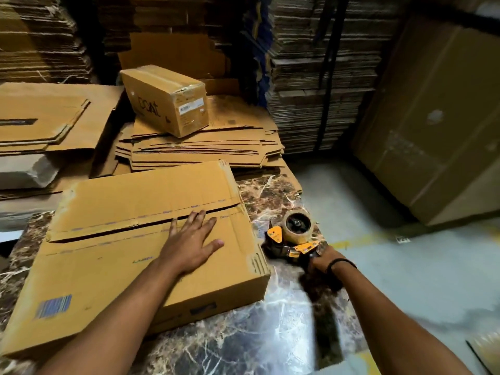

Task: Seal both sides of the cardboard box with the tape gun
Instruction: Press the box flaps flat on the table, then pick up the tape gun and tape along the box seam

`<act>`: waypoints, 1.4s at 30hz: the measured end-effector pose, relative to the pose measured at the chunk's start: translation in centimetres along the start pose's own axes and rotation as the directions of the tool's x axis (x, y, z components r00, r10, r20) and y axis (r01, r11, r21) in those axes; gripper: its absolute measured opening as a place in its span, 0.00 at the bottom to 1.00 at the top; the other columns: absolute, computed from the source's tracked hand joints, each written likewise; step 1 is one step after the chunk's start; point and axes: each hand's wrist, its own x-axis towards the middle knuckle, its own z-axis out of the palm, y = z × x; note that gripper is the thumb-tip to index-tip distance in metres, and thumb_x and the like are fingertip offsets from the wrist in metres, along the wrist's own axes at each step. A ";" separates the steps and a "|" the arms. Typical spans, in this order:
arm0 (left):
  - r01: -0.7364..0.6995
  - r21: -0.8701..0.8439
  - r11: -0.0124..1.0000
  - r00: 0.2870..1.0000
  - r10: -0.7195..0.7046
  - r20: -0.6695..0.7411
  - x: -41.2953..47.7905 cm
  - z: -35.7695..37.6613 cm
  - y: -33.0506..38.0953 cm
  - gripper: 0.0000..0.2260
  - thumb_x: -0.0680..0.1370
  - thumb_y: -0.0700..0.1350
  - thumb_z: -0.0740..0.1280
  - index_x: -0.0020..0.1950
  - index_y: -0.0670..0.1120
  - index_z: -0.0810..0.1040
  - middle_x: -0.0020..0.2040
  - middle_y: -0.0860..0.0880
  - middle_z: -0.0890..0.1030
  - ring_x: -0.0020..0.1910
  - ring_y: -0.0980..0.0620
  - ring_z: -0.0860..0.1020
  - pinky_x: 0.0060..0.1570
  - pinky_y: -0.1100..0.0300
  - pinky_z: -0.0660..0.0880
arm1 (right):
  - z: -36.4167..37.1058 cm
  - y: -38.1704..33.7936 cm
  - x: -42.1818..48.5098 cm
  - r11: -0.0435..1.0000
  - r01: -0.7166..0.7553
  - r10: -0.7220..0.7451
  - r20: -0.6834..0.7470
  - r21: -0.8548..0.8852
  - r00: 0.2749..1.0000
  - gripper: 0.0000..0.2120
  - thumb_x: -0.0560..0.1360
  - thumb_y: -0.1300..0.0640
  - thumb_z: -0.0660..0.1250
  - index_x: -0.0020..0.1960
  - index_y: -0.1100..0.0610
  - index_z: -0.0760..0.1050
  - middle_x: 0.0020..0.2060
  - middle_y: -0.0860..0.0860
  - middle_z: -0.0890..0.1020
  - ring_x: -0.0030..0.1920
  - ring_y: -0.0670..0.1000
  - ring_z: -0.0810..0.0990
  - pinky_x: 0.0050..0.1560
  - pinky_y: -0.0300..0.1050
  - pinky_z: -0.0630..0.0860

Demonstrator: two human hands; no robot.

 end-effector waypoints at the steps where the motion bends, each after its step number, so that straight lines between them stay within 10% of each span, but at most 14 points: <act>1: 0.008 0.016 1.000 1.000 -0.008 0.002 0.1 0.2 -0.1 0.36 0.71 0.72 0.39 0.76 0.57 0.46 0.75 0.54 0.41 0.75 0.54 0.40 0.70 0.43 0.36 | 0.3 0.2 0.6 0.999 0.037 -0.038 0.040 0.028 0.998 0.24 0.66 0.46 0.66 0.59 0.54 0.70 0.58 0.55 0.77 0.56 0.58 0.77 0.54 0.46 0.75; 5: -0.001 0.019 1.000 1.000 0.001 0.002 0.0 0.6 -0.5 0.41 0.66 0.74 0.32 0.76 0.57 0.44 0.75 0.55 0.40 0.73 0.56 0.39 0.70 0.43 0.37 | -0.9 0.1 0.6 0.965 -0.109 0.032 0.307 0.238 0.951 0.15 0.69 0.59 0.74 0.52 0.63 0.75 0.41 0.53 0.81 0.42 0.57 0.81 0.44 0.47 0.79; 8: 0.003 0.003 1.000 1.000 -0.003 0.009 0.0 0.5 -0.4 0.39 0.68 0.73 0.34 0.76 0.57 0.44 0.76 0.55 0.40 0.74 0.55 0.39 0.71 0.43 0.37 | -0.9 0.9 0.9 0.823 -0.362 -0.067 0.709 0.437 0.702 0.10 0.69 0.58 0.73 0.44 0.63 0.74 0.32 0.53 0.79 0.29 0.51 0.76 0.34 0.44 0.75; 16: 0.017 0.001 1.000 1.000 -0.017 0.005 0.1 0.7 -0.2 0.39 0.68 0.73 0.34 0.76 0.58 0.44 0.75 0.55 0.39 0.74 0.55 0.39 0.71 0.44 0.37 | -0.1 -0.6 -0.4 0.488 -0.380 -0.255 0.544 0.786 0.799 0.07 0.74 0.62 0.66 0.38 0.61 0.71 0.28 0.53 0.75 0.26 0.50 0.75 0.27 0.40 0.76; 24: 0.035 -0.183 0.983 0.998 -0.042 -0.036 -0.4 -0.1 0.0 0.36 0.71 0.73 0.47 0.75 0.57 0.51 0.75 0.58 0.45 0.74 0.57 0.44 0.72 0.45 0.40 | -4.5 -8.6 -2.2 0.307 -0.048 -0.554 0.220 0.950 0.803 0.16 0.64 0.51 0.75 0.38 0.58 0.70 0.25 0.50 0.71 0.21 0.47 0.69 0.22 0.40 0.70; 26: 0.084 -0.579 0.811 0.986 -0.151 -0.069 -0.9 -1.2 0.2 0.29 0.75 0.59 0.64 0.73 0.57 0.60 0.75 0.57 0.54 0.73 0.55 0.55 0.71 0.44 0.55 | -5.2 -11.2 -3.0 0.327 -0.017 -0.599 0.222 0.945 0.769 0.14 0.67 0.50 0.73 0.38 0.58 0.72 0.25 0.50 0.72 0.21 0.47 0.70 0.23 0.39 0.71; 28: 0.102 -0.929 0.355 0.933 -0.357 -0.034 -1.4 -3.1 0.1 0.23 0.76 0.46 0.68 0.70 0.55 0.68 0.70 0.51 0.68 0.64 0.52 0.70 0.59 0.48 0.73 | -5.2 -13.8 -3.9 0.359 0.019 -0.638 0.230 0.933 0.735 0.10 0.72 0.53 0.69 0.39 0.58 0.71 0.25 0.51 0.73 0.21 0.48 0.71 0.24 0.39 0.71; 33: -0.097 -0.938 -0.332 0.856 -0.509 0.092 -2.3 -7.7 -4.4 0.19 0.78 0.39 0.62 0.69 0.40 0.67 0.62 0.41 0.77 0.57 0.44 0.78 0.58 0.48 0.74 | -2.2 -21.2 -6.4 0.488 0.209 -0.727 0.263 0.847 0.634 0.08 0.76 0.60 0.67 0.41 0.59 0.70 0.27 0.53 0.74 0.23 0.50 0.73 0.26 0.42 0.75; 42: -0.198 -0.906 -0.374 0.744 -0.659 0.109 -10.0 -9.2 -18.2 0.17 0.76 0.32 0.55 0.64 0.38 0.71 0.51 0.42 0.79 0.49 0.49 0.78 0.58 0.50 0.74 | 4.6 -35.2 -11.2 0.583 0.574 -0.803 0.298 0.575 0.516 0.06 0.73 0.62 0.70 0.44 0.61 0.72 0.29 0.56 0.77 0.25 0.54 0.75 0.27 0.43 0.76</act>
